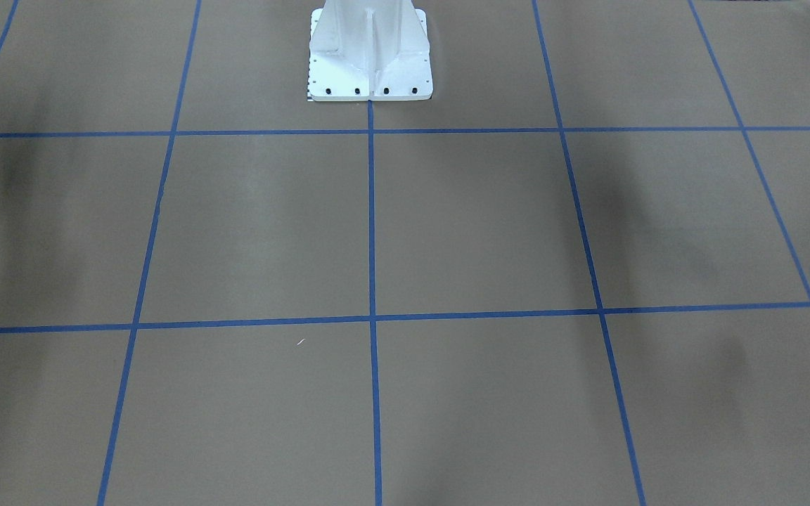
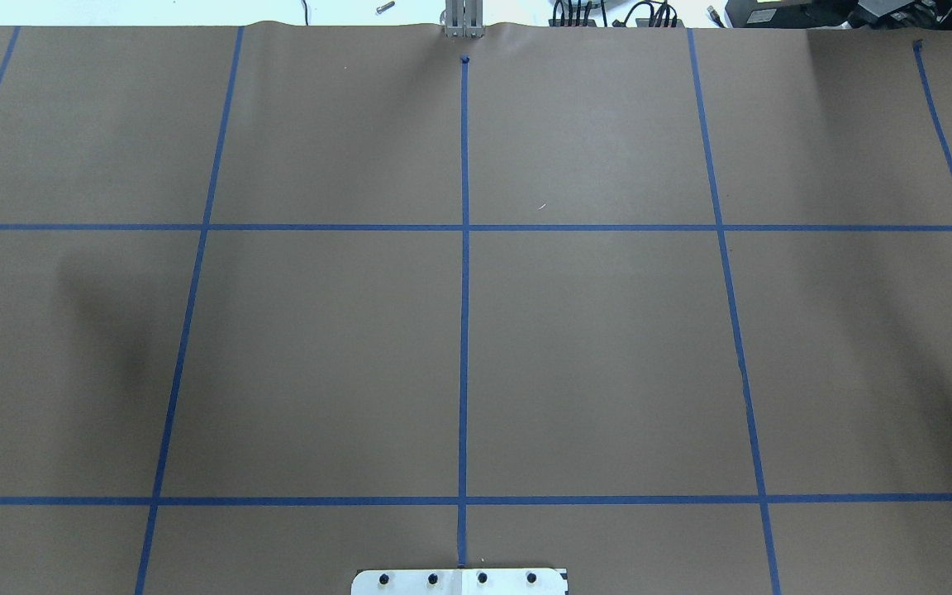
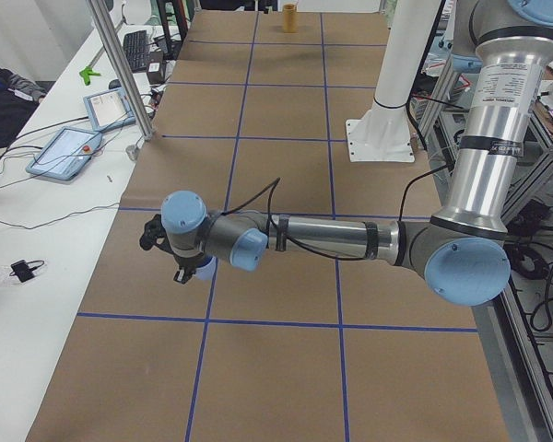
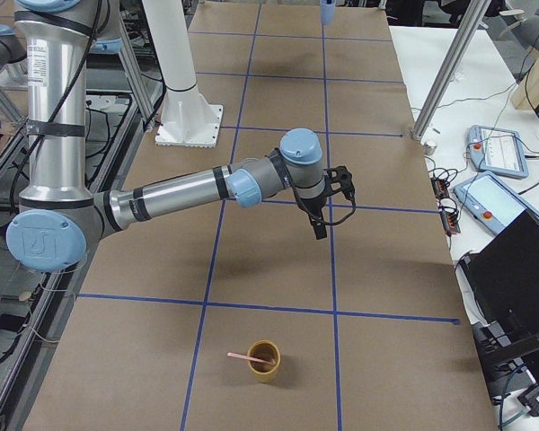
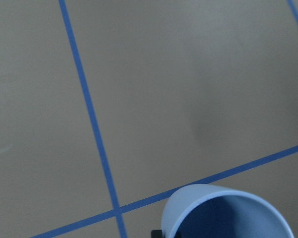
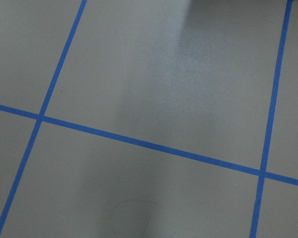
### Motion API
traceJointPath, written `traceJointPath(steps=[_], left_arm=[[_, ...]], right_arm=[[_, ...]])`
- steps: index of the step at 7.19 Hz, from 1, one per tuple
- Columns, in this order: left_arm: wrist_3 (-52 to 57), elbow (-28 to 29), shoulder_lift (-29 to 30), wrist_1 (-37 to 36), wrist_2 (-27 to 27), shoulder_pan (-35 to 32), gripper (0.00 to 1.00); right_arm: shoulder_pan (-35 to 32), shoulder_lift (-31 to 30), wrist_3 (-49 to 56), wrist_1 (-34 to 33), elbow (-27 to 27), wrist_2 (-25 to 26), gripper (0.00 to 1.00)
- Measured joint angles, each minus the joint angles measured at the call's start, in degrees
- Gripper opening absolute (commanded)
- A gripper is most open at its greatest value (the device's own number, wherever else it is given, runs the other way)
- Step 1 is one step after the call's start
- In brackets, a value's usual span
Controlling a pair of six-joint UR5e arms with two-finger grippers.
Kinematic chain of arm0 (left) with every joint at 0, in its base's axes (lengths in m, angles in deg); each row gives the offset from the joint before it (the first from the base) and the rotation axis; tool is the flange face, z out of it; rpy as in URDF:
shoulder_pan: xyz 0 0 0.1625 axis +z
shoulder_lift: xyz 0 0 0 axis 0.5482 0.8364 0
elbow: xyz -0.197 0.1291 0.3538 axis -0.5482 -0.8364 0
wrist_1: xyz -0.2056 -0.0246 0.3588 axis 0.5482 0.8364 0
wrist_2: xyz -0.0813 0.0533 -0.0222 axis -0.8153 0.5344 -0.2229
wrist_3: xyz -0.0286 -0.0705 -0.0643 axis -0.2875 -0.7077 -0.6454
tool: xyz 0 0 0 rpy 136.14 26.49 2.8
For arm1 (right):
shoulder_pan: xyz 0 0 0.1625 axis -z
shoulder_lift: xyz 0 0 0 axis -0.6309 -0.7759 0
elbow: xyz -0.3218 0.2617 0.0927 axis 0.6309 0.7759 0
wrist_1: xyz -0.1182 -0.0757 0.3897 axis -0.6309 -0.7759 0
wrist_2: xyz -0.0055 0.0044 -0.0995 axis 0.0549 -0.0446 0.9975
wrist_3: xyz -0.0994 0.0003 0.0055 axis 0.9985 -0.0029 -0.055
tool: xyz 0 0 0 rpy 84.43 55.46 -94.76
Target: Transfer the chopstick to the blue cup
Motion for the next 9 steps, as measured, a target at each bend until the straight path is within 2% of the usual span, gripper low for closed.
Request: traceJointPath(steps=[2,4,6,8,9], left_arm=[[-20.19,-11.54,1.19,-2.06,2.78,8.23,0.0],[-38.69,-17.75,4.34,-2.29,6.96,16.79,0.0],[-55.01,-20.26,10.28,-4.46,13.65,27.18,0.0],[-67.99,-20.12,21.68,-15.88,23.07,38.92,0.0],[-72.71,-18.44,26.0,-18.62,26.99,43.8,0.0]], right_arm=[[0.0,-0.43,-0.04,0.03,0.08,0.16,1.0],[0.0,-0.9,-0.02,0.03,0.17,0.26,1.0],[0.0,-1.23,-0.04,-0.02,0.89,0.24,1.0],[-0.11,-1.26,-0.1,-0.05,1.64,0.21,1.0],[-0.14,-1.32,-0.1,-0.07,1.88,0.21,1.0]])
